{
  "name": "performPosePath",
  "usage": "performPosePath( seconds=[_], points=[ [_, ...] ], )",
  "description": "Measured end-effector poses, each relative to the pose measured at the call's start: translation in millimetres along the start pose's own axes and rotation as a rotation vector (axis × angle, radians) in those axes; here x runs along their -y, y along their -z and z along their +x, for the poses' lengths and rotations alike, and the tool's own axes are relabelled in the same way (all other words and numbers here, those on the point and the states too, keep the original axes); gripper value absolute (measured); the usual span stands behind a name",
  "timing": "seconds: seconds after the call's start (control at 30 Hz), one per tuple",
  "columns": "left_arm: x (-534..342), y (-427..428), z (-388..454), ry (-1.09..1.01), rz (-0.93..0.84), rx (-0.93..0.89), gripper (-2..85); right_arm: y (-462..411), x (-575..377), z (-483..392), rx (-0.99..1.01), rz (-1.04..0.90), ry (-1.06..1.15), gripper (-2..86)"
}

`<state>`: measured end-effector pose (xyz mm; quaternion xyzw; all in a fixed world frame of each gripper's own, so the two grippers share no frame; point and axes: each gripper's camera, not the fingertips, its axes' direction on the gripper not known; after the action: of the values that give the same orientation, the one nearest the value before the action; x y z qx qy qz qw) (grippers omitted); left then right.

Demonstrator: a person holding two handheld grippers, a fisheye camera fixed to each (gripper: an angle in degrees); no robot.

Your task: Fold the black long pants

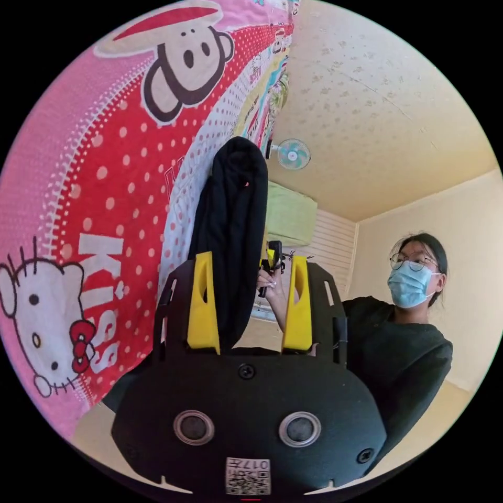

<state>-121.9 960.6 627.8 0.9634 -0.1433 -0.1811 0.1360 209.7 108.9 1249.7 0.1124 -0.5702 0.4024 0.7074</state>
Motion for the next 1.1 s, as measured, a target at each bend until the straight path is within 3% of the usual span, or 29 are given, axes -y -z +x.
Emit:
performPosePath(
  seconds=[0.07,0.13,0.2,0.37,0.5,0.57,0.63,0.73,0.87,1.0,1.1],
  points=[
    [3.9,-29.0,8.3,-0.027,-0.071,0.004,16.5,-13.9,-3.3,-3.3,0.088,-0.062,0.044,13.4],
    [-5.8,-54.9,30.1,-0.068,-0.103,0.127,9.8,-34.6,-17.6,-3.6,0.172,-0.198,0.056,6.4],
    [-17.1,-69.8,43.5,-0.132,-0.181,0.188,7.7,-37.6,-36.6,0.8,0.237,-0.219,0.065,5.6],
    [-41.5,-84.4,28.3,-0.071,-0.212,0.251,10.1,-38.1,-74.2,32.7,0.16,-0.152,-0.044,7.5],
    [-59.4,-45.5,29.2,-0.09,-0.013,0.211,18.9,-10.6,-72.1,25.5,0.082,0.066,-0.019,16.9],
    [-66.9,-36.2,25.4,-0.068,-0.003,0.241,21.2,-12.8,-60.9,23.6,-0.003,0.041,-0.027,24.0],
    [-75.1,-44.8,14.0,-0.016,-0.102,0.319,22.4,-36.9,-44.8,29.8,-0.015,-0.085,-0.024,27.2],
    [-88.2,-81.9,-23.3,0.089,-0.286,0.26,25.1,-78.0,-41.4,45.3,0.076,-0.183,-0.06,28.1],
    [-97.0,-102.4,-36.1,0.106,-0.255,0.277,24.8,-100.6,-48.9,34.9,0.049,-0.189,-0.071,26.8],
    [-110.7,-123.8,-24.0,0.107,-0.325,0.343,18.4,-110.7,-50.4,18.4,-0.058,-0.213,-0.127,18.6],
    [-121.2,-136.6,0.0,0.097,-0.413,0.322,16.4,-107.8,-57.3,1.5,0.093,-0.259,-0.142,14.1]
  ],
)
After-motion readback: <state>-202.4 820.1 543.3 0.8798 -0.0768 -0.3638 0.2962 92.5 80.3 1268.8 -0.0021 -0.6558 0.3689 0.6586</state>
